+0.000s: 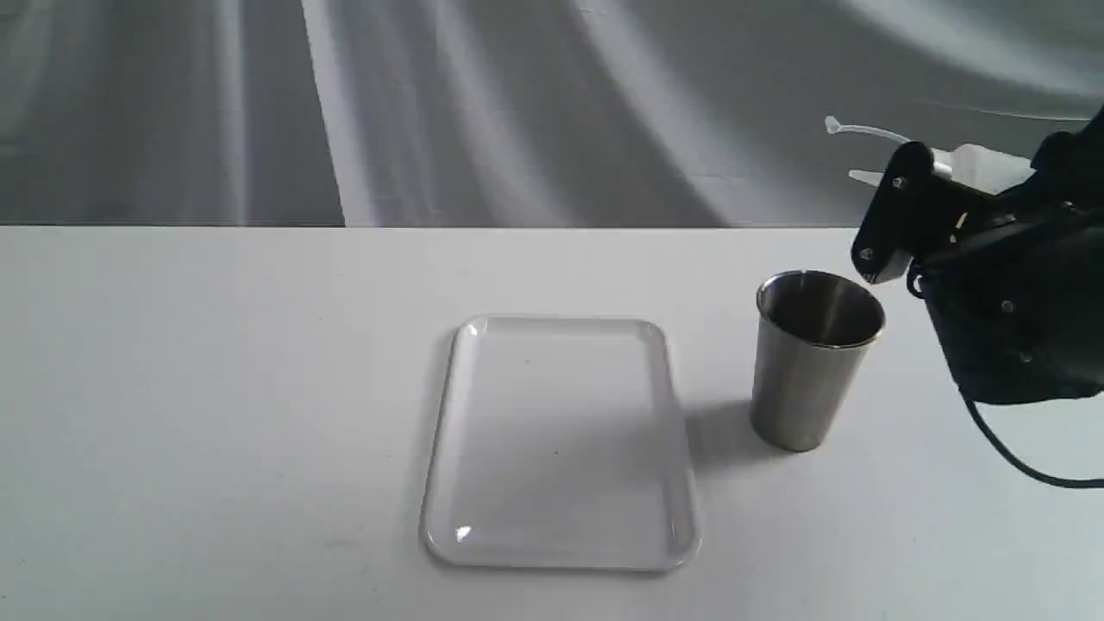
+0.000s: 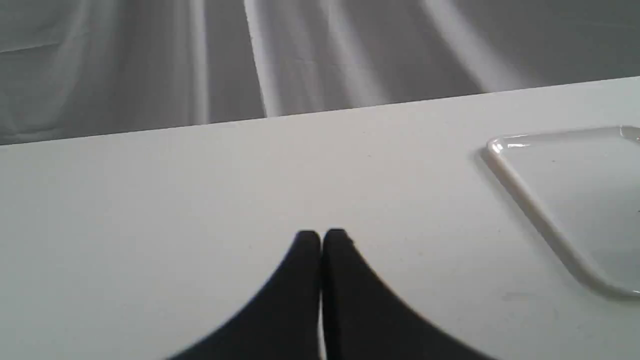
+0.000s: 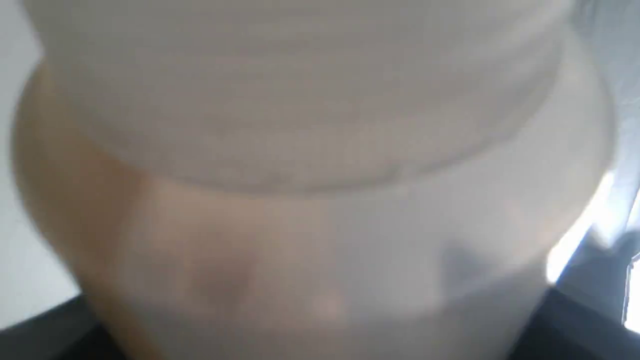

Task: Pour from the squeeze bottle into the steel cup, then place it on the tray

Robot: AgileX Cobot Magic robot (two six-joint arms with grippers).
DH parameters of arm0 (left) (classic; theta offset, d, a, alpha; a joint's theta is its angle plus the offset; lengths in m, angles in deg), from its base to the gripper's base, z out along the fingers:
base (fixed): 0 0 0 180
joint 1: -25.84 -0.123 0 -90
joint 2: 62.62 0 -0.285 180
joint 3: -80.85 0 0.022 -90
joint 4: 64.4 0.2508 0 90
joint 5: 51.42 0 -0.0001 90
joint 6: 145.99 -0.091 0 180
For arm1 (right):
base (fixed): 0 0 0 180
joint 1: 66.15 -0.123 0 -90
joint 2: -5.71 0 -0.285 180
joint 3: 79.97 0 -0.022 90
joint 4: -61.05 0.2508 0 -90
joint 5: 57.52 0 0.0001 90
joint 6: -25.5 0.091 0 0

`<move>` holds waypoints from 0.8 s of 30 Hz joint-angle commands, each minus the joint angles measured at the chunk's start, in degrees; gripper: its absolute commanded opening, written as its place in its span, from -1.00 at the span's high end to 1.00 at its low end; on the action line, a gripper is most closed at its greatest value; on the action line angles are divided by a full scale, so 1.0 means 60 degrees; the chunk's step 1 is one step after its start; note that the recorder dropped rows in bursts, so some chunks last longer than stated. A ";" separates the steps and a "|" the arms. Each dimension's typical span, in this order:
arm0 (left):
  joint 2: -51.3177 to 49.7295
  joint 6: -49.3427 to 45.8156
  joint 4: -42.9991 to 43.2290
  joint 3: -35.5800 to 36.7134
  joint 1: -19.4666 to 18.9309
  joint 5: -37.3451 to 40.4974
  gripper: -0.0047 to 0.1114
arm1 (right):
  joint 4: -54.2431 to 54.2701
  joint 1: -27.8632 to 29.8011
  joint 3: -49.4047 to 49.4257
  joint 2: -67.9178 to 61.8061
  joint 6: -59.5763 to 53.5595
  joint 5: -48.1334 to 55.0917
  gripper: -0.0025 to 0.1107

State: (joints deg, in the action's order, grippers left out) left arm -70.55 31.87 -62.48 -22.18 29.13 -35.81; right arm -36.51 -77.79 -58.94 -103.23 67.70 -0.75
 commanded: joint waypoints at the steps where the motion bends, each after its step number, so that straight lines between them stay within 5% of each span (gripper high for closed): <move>1: 0.0024 0.0024 -0.0006 0.0042 0.0055 -0.0066 0.92 | -0.0375 -0.0065 -0.0102 -0.0040 -0.0028 0.0469 0.83; 24: 0.0024 0.0029 -0.0006 0.0042 0.0055 -0.0066 0.92 | -0.0398 -0.0172 0.0514 -0.0064 0.0007 0.0422 0.83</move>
State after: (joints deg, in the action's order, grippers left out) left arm -70.55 31.87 -62.48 -22.18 29.13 -35.81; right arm -36.65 -78.67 -55.91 -104.00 67.70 -0.11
